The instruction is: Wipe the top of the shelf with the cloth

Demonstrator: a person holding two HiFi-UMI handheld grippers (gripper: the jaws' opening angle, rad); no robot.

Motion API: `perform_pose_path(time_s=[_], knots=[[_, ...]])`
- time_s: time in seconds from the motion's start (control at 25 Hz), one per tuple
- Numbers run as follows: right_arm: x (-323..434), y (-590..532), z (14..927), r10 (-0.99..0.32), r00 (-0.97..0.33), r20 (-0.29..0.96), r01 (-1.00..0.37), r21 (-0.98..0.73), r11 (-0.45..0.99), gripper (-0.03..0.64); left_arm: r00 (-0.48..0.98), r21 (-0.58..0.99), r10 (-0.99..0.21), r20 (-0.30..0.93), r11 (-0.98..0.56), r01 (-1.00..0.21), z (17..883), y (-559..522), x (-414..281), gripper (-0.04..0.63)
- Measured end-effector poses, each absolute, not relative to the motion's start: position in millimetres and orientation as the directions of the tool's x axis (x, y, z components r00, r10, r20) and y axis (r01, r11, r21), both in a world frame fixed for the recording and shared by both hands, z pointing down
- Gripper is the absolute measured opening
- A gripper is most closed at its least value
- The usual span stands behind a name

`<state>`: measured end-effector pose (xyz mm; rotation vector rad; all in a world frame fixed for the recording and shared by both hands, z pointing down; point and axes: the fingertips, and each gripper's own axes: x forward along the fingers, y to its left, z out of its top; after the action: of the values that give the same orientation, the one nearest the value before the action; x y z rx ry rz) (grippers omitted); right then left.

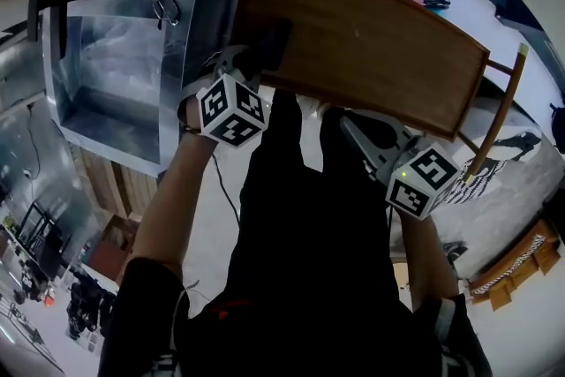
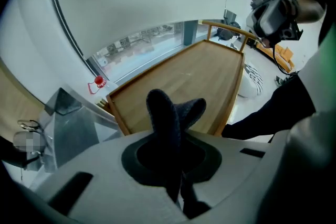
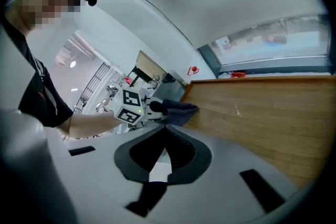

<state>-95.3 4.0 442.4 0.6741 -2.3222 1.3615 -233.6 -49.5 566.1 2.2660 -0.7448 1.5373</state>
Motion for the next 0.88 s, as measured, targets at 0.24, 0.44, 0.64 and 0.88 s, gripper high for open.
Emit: perform_pose_path(time_s=[0.24,0.44,0.64,0.88], knots=[[-93,11,447,-0.209,-0.813,0.544,-0.577,-0.702,0.418,0.005,0.294,0.027,-0.142,0.945,-0.864,-0.503,604,-17,-216,0.038],[-76,15,449,-0.235,-0.8,0.552,-0.597,-0.698,0.396,0.005,0.302,0.069,-0.098,0.948,-0.865,-0.496,621,-5,-205,0.038],[-56,20,449,-0.263,-0.795,0.546,-0.606,-0.702,0.373,0.005,0.298,0.076,-0.086,0.951,-0.867,-0.493,628,-3,-192,0.038],[-25,26,449,-0.309,-0.782,0.541,-0.623,-0.703,0.344,0.005,0.313,0.094,-0.069,0.947,-0.873,-0.478,631,-3,-160,0.038]])
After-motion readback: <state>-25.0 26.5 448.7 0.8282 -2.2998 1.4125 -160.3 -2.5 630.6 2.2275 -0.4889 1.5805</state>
